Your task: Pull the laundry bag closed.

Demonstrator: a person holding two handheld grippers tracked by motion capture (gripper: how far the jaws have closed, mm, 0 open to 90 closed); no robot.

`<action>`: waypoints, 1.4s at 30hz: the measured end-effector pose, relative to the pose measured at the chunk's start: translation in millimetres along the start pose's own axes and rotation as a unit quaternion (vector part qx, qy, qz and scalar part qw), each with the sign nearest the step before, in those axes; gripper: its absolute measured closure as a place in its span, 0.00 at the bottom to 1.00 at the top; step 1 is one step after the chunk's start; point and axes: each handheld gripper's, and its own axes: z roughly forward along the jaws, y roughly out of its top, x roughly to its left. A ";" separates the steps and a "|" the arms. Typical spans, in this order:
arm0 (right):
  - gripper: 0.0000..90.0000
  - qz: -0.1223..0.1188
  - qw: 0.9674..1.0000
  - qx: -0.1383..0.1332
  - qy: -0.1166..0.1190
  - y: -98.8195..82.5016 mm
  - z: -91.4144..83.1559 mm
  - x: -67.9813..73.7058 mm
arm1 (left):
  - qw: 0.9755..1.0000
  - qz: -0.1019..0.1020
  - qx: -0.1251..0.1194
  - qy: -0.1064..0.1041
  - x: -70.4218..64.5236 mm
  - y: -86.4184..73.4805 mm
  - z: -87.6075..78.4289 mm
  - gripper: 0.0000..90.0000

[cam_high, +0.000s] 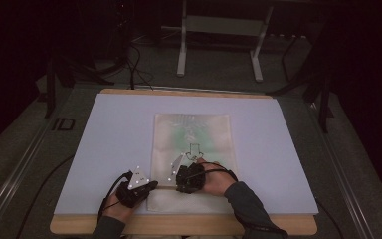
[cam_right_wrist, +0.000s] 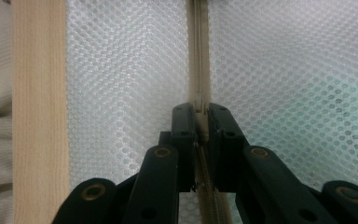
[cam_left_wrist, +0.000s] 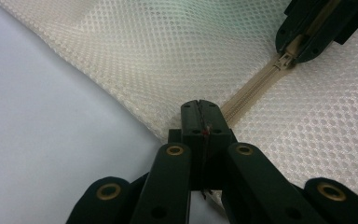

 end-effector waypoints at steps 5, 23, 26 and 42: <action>0.91 0.001 1.000 0.002 0.000 -1.1 -1.7 -0.3 | 1.000 -0.001 0.000 -0.001 0.2 0.0 0.0 0.99; 0.91 0.006 1.000 0.007 -0.001 -8.4 -5.3 -1.1 | 1.000 -0.004 -0.001 -0.002 0.4 -0.1 0.1 0.99; 0.91 0.010 1.000 0.003 0.000 -9.9 -5.7 -1.5 | 1.000 -0.004 -0.001 -0.002 0.4 -0.2 0.1 0.99; 0.91 0.012 1.000 0.003 0.001 -15.0 -9.7 -2.1 | 1.000 -0.006 -0.001 -0.003 0.8 -0.2 0.0 0.99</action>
